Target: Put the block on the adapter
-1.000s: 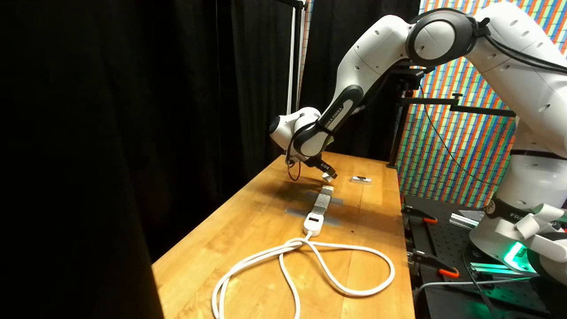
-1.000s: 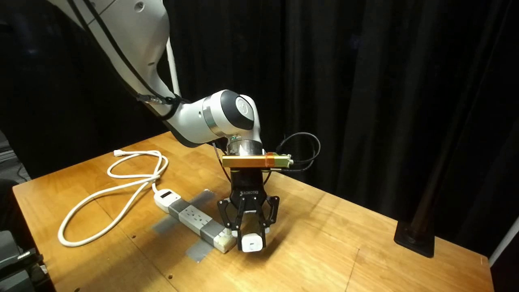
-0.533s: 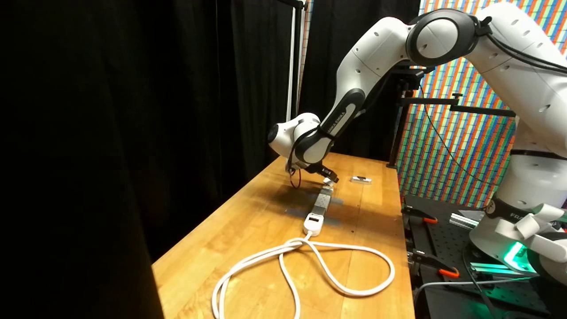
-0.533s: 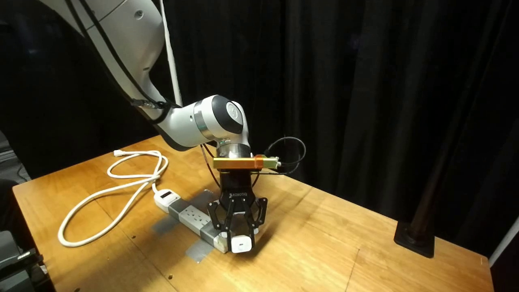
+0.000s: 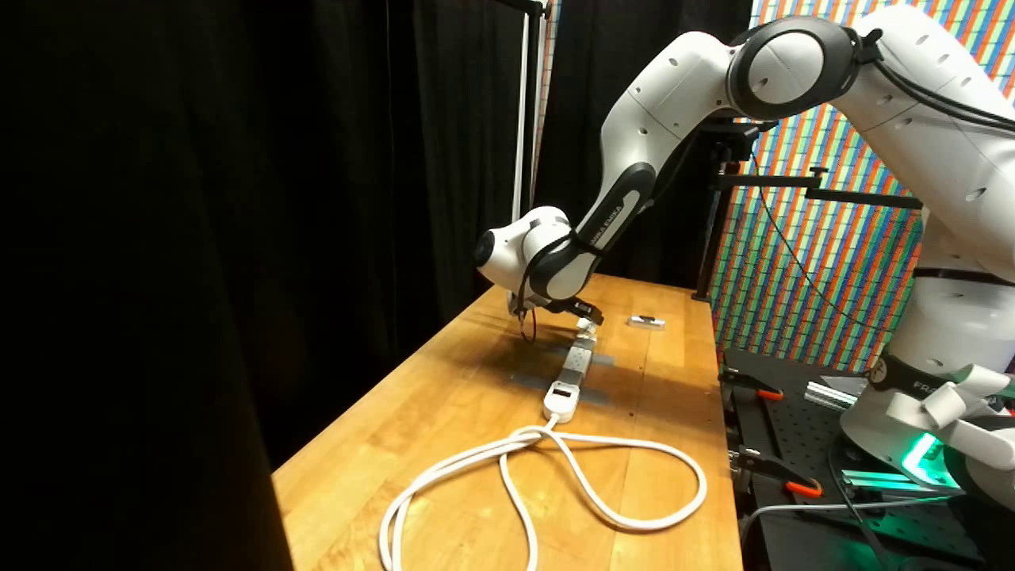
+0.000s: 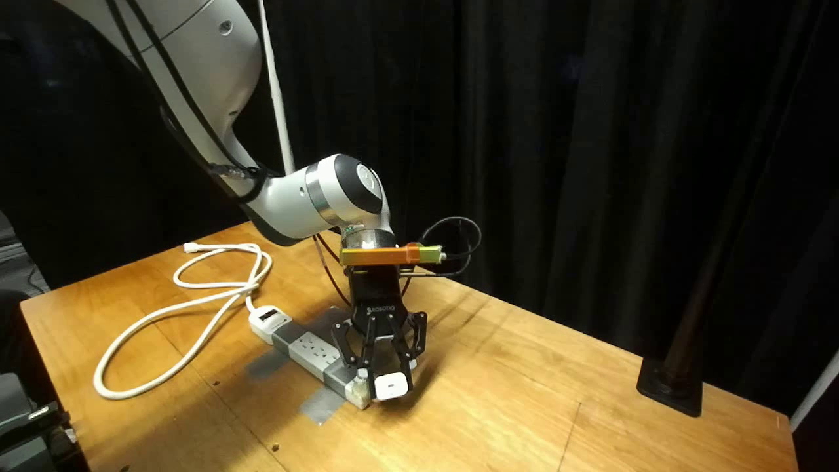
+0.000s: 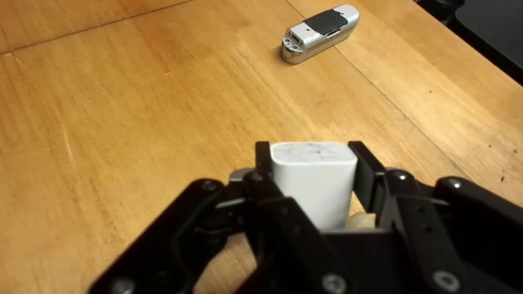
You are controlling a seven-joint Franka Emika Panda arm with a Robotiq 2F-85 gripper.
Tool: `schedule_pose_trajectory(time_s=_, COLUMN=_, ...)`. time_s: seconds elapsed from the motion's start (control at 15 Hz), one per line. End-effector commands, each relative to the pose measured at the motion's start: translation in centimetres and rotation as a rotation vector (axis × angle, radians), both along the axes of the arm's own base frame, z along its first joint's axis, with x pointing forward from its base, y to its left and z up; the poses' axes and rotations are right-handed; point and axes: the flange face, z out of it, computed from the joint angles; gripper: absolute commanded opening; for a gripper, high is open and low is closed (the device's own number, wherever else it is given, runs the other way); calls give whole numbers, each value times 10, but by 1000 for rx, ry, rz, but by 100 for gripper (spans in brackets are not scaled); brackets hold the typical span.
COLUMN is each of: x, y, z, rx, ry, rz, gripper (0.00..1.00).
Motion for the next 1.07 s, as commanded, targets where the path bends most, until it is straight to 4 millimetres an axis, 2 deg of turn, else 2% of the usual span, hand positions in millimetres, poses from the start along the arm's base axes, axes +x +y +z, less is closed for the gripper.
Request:
schedule_pose_trajectory(time_s=0.0, x=-3, y=25, z=4, rx=-7, ry=45, rz=68, gripper=23)
schedule_pose_trajectory(time_s=0.33, x=-3, y=47, z=4, rx=0, ry=73, rz=138, gripper=23)
schedule_pose_trajectory(time_s=1.0, x=-4, y=67, z=9, rx=23, ry=117, rz=193, gripper=23)
